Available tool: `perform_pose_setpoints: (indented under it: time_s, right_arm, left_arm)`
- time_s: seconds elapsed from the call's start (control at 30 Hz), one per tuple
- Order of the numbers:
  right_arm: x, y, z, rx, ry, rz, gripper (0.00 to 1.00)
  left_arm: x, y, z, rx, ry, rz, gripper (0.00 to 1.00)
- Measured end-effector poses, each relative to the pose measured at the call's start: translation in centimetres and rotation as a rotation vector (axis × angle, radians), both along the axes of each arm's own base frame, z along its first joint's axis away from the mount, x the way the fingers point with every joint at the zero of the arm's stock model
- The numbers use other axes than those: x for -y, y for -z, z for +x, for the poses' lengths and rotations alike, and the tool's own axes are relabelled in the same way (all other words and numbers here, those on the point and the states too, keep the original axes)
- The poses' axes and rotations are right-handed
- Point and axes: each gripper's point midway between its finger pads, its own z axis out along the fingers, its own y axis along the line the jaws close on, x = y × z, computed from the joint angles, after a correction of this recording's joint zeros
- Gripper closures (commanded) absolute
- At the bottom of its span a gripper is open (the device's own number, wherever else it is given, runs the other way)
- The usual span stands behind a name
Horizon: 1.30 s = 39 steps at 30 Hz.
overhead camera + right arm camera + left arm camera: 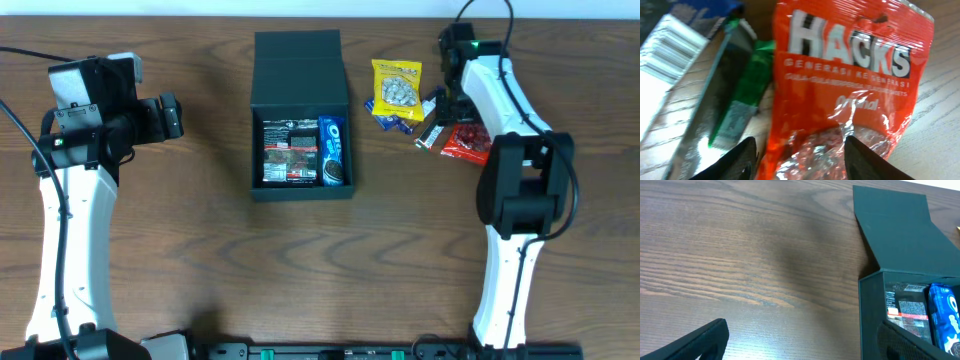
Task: Pack container
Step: 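Return the right gripper to the snacks and grasp the red HACKS bag, then carry the red HACKS bag left and lower it into the box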
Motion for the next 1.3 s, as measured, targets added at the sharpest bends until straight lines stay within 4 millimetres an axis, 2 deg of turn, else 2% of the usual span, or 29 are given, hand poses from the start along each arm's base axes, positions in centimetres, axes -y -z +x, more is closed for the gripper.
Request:
perform_pose_setpoints:
  time_s: [0.2, 0.3, 0.37, 0.43, 0.6, 0.63, 1.03, 1.1, 1.17, 1.23, 1.3]
  right_arm:
    - [0.4, 0.2, -0.1, 0.000, 0.019, 0.025, 0.51]
    - [0.2, 0.5, -0.1, -0.007, 0.018, 0.034, 0.60]
    - [0.2, 0.7, -0.2, -0.013, 0.020, 0.037, 0.62]
    - [0.1, 0.8, -0.3, -0.015, 0.022, 0.038, 0.69]
    - [0.1, 0.8, -0.3, -0.018, 0.020, 0.041, 0.97]
    - [0.1, 0.8, -0.3, -0.019, 0.018, 0.041, 0.99]
    - [0.1, 0.6, -1.0, -0.046, 0.024, 0.041, 0.99]
    - [-0.1, -0.1, -1.0, -0.034, 0.022, 0.045, 0.99]
    - [-0.4, -2.1, -0.6, 0.013, 0.016, 0.048, 0.99]
    - [-1.1, -5.2, 0.0, 0.088, 0.004, 0.053, 0.98]
    - [-2.5, -9.7, 0.3, 0.197, -0.020, 0.063, 0.98]
  left_arm:
    - [0.0, -0.1, 0.1, 0.003, 0.000, 0.001, 0.05]
    - [0.0, -0.1, 0.1, 0.007, 0.000, 0.001, 0.05]
    - [0.0, -0.1, 0.1, 0.007, 0.000, 0.002, 0.05]
    - [0.0, -0.1, 0.1, 0.007, 0.000, 0.001, 0.05]
    - [0.0, -0.1, 0.1, 0.008, 0.000, 0.002, 0.05]
    - [0.0, -0.1, 0.1, 0.008, 0.000, 0.002, 0.05]
    - [0.0, -0.1, 0.1, 0.008, 0.000, 0.002, 0.05]
    - [0.0, -0.1, 0.1, 0.008, 0.000, 0.002, 0.05]
    - [0.0, -0.1, 0.1, 0.007, 0.000, 0.001, 0.05]
    - [0.0, -0.1, 0.1, 0.007, 0.000, 0.002, 0.05]
    - [0.0, -0.1, 0.1, 0.008, 0.000, 0.002, 0.05]
